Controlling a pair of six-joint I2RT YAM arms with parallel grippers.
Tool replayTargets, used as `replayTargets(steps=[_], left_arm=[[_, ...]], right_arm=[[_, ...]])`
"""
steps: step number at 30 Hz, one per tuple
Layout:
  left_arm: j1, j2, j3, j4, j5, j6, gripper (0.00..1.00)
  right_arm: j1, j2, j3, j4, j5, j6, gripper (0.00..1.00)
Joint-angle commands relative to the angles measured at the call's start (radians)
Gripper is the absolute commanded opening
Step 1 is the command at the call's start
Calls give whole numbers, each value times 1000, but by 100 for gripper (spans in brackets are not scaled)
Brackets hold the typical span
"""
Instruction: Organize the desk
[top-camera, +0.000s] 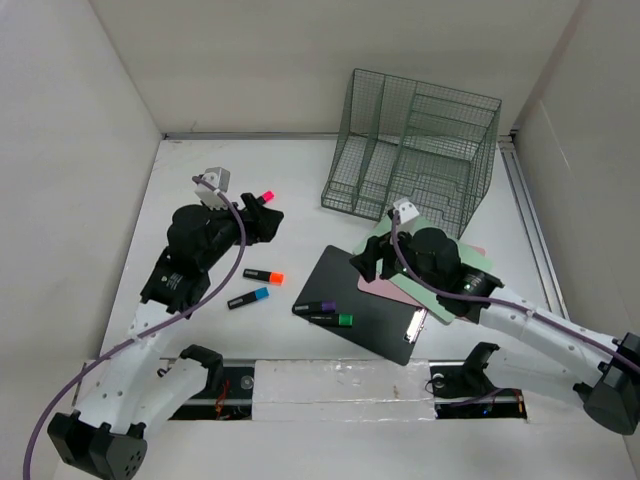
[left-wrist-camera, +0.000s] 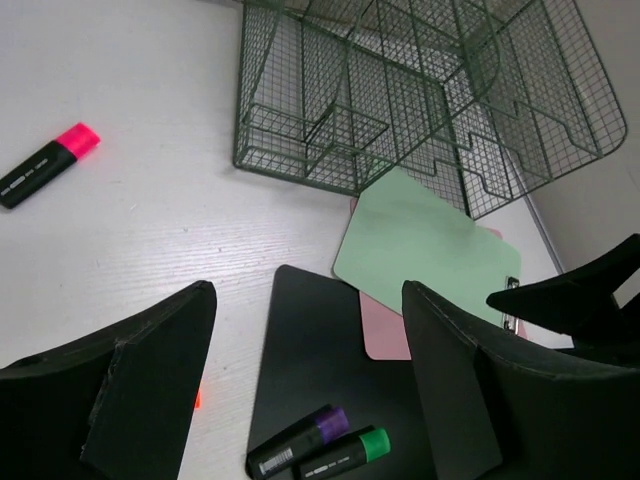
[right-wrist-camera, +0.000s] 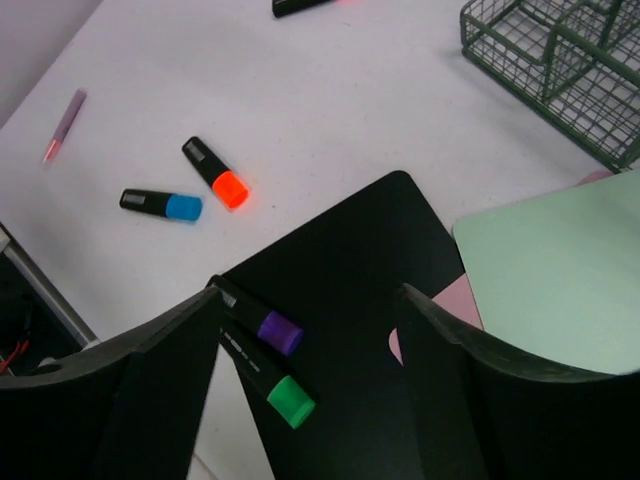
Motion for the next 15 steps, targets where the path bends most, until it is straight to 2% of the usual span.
replayTargets(steps=[1, 2, 3, 4, 5, 6, 7, 8, 10, 11, 14, 15], left_arm=[[2, -40, -13, 77, 29, 21, 71], [2, -59, -21, 91, 23, 19, 71], [2, -63, -19, 91, 20, 18, 71], [2, -63, -13, 90, 15, 21, 71], [2, -56, -9, 87, 7, 22, 69], [2, -56, -4, 78, 1, 22, 67], [2, -59, -7, 80, -5, 19, 63], [2, -75, -11, 85, -23, 16, 55], [2, -97, -21, 99, -49, 13, 42], [2, -117, -21, 100, -78, 13, 26], [2, -151, -30, 91, -138, 1, 8], [2, -157, -38, 91, -143, -1, 6]], right_arm=[[14, 5, 24, 40, -21, -30, 71], [14, 16, 27, 40, -24, -32, 66], [14, 30, 34, 40, -28, -32, 49], [23, 56, 42, 40, -37, -35, 36], [23, 74, 56, 40, -45, -41, 27], [23, 88, 62, 77, -45, -41, 11], [34, 128, 66, 86, -45, -43, 5], [34, 149, 85, 92, -45, -47, 0], [43, 197, 109, 97, -76, -50, 0], [43, 250, 125, 102, -82, -49, 0], [43, 382, 187, 141, -94, -43, 0], [43, 424, 244, 140, -103, -44, 0]])
